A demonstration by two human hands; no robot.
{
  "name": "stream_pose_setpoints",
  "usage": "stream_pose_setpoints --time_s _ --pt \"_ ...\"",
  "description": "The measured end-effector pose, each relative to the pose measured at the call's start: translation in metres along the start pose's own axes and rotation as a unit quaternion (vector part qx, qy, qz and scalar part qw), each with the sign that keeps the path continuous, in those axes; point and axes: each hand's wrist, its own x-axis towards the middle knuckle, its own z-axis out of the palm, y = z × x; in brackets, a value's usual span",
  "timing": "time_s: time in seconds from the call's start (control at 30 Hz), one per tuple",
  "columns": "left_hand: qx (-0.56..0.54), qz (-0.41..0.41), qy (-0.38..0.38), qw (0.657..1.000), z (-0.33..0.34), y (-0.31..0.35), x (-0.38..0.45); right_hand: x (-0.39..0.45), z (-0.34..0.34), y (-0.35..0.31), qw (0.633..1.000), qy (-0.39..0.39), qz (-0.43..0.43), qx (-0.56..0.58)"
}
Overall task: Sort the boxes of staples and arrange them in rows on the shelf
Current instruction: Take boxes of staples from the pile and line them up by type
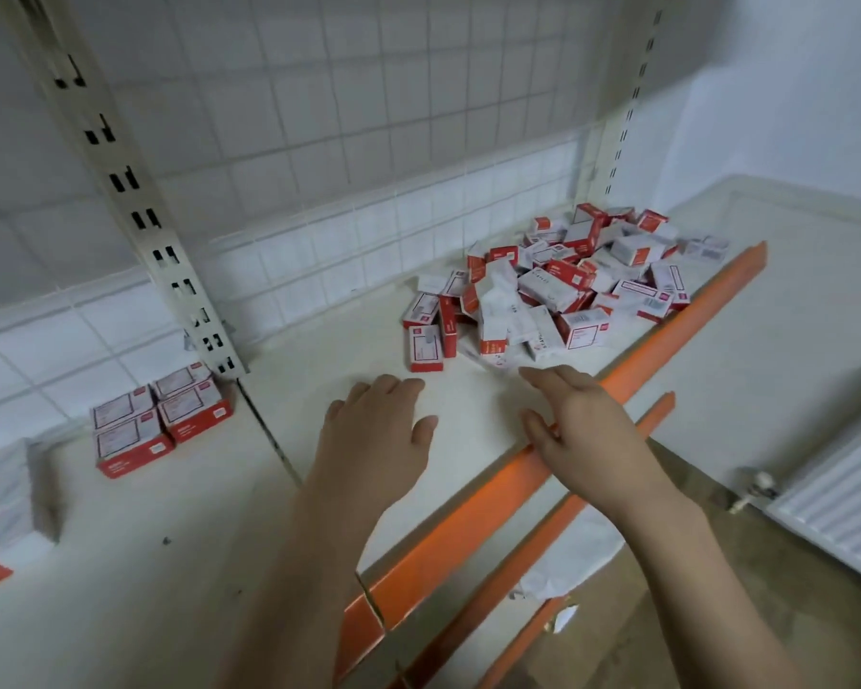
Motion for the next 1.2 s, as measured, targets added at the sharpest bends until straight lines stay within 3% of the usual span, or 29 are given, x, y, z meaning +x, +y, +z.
stream_pose_setpoints --time_s 0.43,0.67,0.87,1.2 --pt "0.020 -0.006 0.016 1.000 0.005 -0.015 0.024 0.065 -0.011 0.017 1.000 0.029 -0.005 0.003" --pt "0.025 -0.024 0.059 0.998 0.015 0.018 0.047 0.082 -0.016 0.044 0.999 0.020 -0.037 0.012" --pt "-0.051 -0.099 0.092 0.990 0.023 0.057 0.084 0.079 -0.024 0.076 0.998 0.007 -0.055 0.017" --pt "-0.032 -0.204 0.076 0.975 0.029 0.094 0.118 0.087 -0.031 0.103 0.995 -0.017 -0.101 0.019"
